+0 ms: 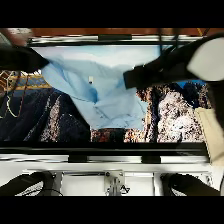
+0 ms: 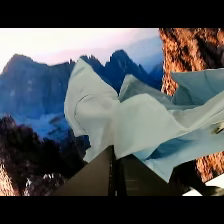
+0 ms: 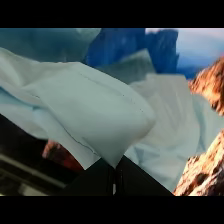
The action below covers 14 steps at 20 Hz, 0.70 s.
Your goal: Fold the shirts.
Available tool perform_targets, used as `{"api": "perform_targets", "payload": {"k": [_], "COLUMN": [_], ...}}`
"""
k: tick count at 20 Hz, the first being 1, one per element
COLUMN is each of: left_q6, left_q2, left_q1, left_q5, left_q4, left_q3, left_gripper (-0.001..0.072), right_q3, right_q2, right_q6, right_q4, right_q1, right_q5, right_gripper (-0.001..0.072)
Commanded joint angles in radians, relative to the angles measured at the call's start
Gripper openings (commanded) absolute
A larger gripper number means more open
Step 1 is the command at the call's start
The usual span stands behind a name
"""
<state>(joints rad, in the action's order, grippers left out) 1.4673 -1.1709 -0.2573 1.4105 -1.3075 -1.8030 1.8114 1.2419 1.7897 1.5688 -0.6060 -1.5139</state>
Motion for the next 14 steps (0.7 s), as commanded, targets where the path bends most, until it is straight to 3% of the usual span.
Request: {"api": "perform_targets", "payload": {"k": [1,6,10,11,13,14], "left_q6": [0.003,0.003,0.003,0.001,-0.005,-0.008], "left_q2": [-0.067,-0.105,-0.105,-0.105,-0.105,-0.105], "left_q1": [-0.003,-0.005,-0.006,-0.006,0.0,0.002], "left_q5": [0.017,-0.129,-0.277,-0.293,-0.313,-0.322], "left_q4": [-0.01,0.032,0.123,0.121,0.122,0.122], "left_q3": [0.175,0.477,0.597,0.605,0.605,0.605], "left_gripper": [0.0052,0.0051,0.0052,0.0052,0.0052,0.0052], "right_q3": [-0.21,-0.285,-0.285,-0.285,-0.285,-0.285], "right_q2": [0.063,0.187,0.28,0.291,0.294,0.294], "right_q6": [0.028,0.03,0.031,0.032,0.031,0.032], "right_q4": [-0.044,-0.149,-0.15,-0.15,-0.15,-0.148], "right_q1": [-0.001,-0.002,-0.002,-0.002,-0.002,-0.002], "right_q5": [-0.063,0.008,0.071,0.072,0.077,0.087], "right_gripper": [0.0078,0.0079,0.0081,0.012,0.0438,0.0464]}}
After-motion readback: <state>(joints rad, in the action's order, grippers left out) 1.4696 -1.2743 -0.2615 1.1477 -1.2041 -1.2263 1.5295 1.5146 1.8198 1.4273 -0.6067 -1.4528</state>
